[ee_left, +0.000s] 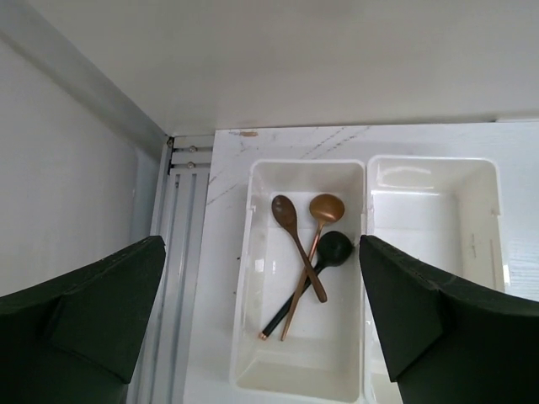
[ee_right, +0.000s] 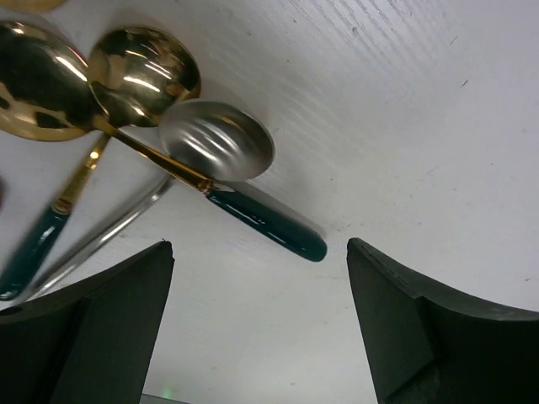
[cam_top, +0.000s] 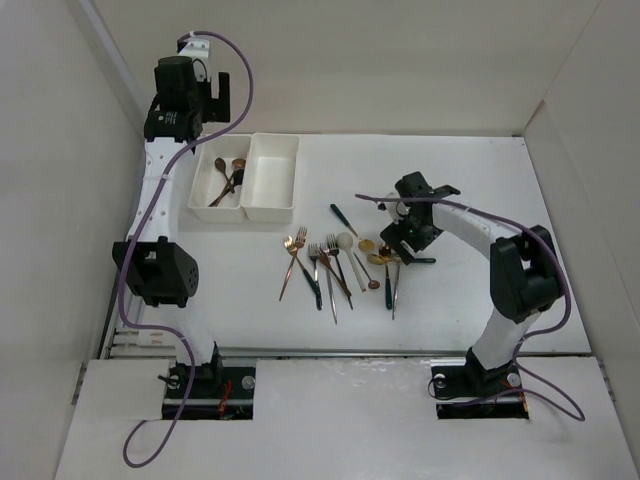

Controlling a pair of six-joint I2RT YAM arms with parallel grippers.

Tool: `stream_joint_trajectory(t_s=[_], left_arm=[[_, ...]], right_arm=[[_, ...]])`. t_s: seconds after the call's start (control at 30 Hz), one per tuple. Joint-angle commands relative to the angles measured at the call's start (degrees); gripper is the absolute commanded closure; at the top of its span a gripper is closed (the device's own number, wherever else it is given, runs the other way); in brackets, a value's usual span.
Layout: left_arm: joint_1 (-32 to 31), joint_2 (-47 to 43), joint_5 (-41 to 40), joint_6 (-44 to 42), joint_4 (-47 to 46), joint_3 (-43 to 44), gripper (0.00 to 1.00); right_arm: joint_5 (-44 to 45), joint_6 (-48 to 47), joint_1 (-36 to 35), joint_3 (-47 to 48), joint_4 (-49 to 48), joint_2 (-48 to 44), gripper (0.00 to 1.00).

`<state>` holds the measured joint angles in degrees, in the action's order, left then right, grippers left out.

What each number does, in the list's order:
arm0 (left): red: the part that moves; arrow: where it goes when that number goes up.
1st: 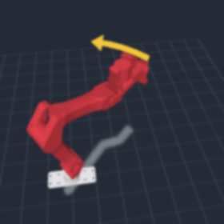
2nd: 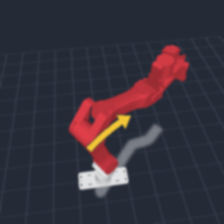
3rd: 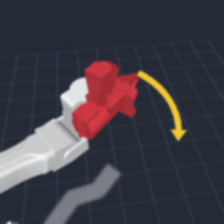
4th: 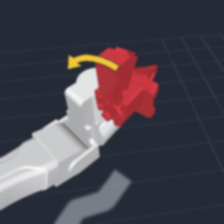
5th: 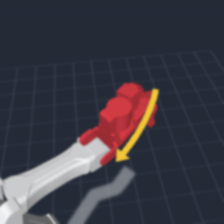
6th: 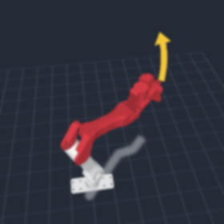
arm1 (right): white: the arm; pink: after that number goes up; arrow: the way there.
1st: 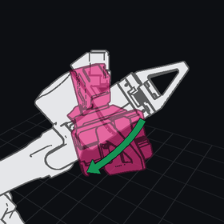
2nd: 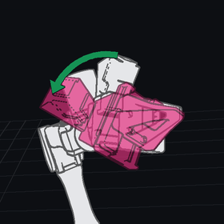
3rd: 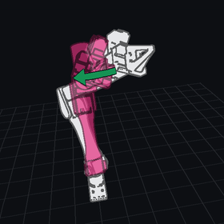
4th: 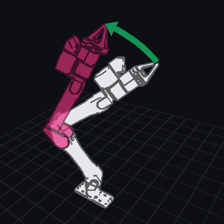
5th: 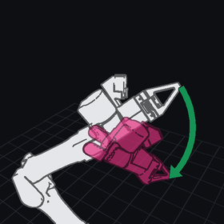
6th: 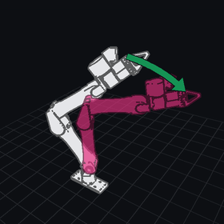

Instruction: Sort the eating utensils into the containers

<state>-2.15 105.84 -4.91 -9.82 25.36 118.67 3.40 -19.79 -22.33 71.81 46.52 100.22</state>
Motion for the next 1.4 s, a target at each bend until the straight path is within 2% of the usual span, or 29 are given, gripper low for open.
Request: stream_joint_trajectory(t_s=[0.0,0.1,0.17,0.3,0.33,0.37,0.4,0.43,0.47,0.57,0.77,0.87,0.97,1.0,1.07,1.13,1.17,1.2,1.23,1.27,1.3,1.33,1.37], left_arm=[[0.4,-2.7,-0.4,-0.7,-0.6,-0.5,0.0],[0.4,-3.2,-2.6,-1.4,-0.6,-1.1,0.0],[0.4,-3.2,-3.7,-1.4,-0.6,-1.7,0.0],[0.4,-3.2,-4.2,-0.9,-1.1,-2.2,0.0],[0.4,-3.2,-4.2,-0.9,-1.1,-2.2,0.0],[0.4,-3.2,-4.8,-0.4,-1.1,-2.2,0.0],[0.4,-3.2,-4.8,-0.4,-1.6,-2.2,0.0],[0.4,-3.2,-5.7,-0.4,-1.6,-2.2,0.0],[0.4,-3.2,-6.6,-0.4,-2.2,-2.2,0.0],[0.4,-3.2,-7.1,-1.1,-2.2,-2.7,0.0],[0.4,-3.2,-6.4,-1.6,-2.2,-3.4,0.0],[-0.1,-3.2,-4.4,-2.1,-0.4,-3.4,0.03],[-0.1,-3.2,2.9,-3.4,2.5,-3.4,0.06],[-0.7,-3.2,8.3,-3.4,3.4,-3.4,0.06],[-0.7,-3.2,13.9,-3.4,4.9,-3.4,0.06],[-1.9,-3.2,22.9,-2.9,6.0,-3.4,0.06],[-2.4,-3.2,26.4,-2.9,6.7,-4.0,0.06],[-2.9,-3.2,30.5,-2.9,6.7,-4.0,0.06],[-4.1,-3.2,39.0,-3.7,7.4,-4.5,0.06],[-4.8,-3.2,43.4,-4.3,8.0,-4.5,0.04],[-5.5,-3.2,47.6,-5.1,8.0,-5.1,0.04],[-6.3,-3.2,51.5,-5.8,8.6,-5.1,0.02],[-8.0,-2.7,57.7,-6.5,8.6,-5.1,0.02]], right_arm=[[-2.1,-9.0,1.4,0.7,0.3,1.1,0.11],[-1.7,-9.7,1.4,-1.4,-0.2,2.8,0.13],[0.1,-9.7,1.4,-2.6,-4.1,3.5,0.14],[1.5,-9.7,0.9,-3.3,-8.8,7.1,0.28],[2.1,-10.5,0.2,-1.0,-8.0,8.1,0.39],[2.1,-10.5,0.2,-1.0,-7.4,8.8,0.46],[2.1,-10.5,-0.5,-0.4,-7.4,8.8,0.57],[2.8,-11.1,-1.0,-0.4,-7.4,8.8,0.73],[3.5,-11.1,-1.7,-1.1,-8.1,8.8,0.82],[4.9,-11.1,-3.1,-2.4,-8.8,8.1,0.99],[8.2,-10.2,-6.3,-4.0,-8.8,4.7,1.0],[7.8,-8.3,-5.8,-0.5,-7.5,-0.2,1.0],[5.0,-7.0,-4.2,2.5,-7.5,-8.1,1.0],[4.2,-6.5,-4.2,3.3,-8.7,-10.0,1.0],[-0.2,-4.3,-2.0,6.0,-13.5,-14.7,1.0],[-7.6,3.1,-0.9,7.6,-19.4,-16.5,1.0],[-10.0,7.0,-0.9,9.1,-26.7,-16.5,1.0],[-12.8,15.8,-0.9,9.8,-30.6,-16.5,1.0],[-15.8,20.7,-0.9,10.4,-34.5,-15.8,1.0],[-20.6,25.9,-0.9,11.3,-38.7,-14.9,1.0],[-22.6,31.6,-0.9,11.3,-47.6,-13.5,1.0],[-24.8,41.9,-0.9,12.2,-51.5,-9.8,1.0],[-28.8,46.1,-0.9,13.2,-54.3,-7.4,1.0]])
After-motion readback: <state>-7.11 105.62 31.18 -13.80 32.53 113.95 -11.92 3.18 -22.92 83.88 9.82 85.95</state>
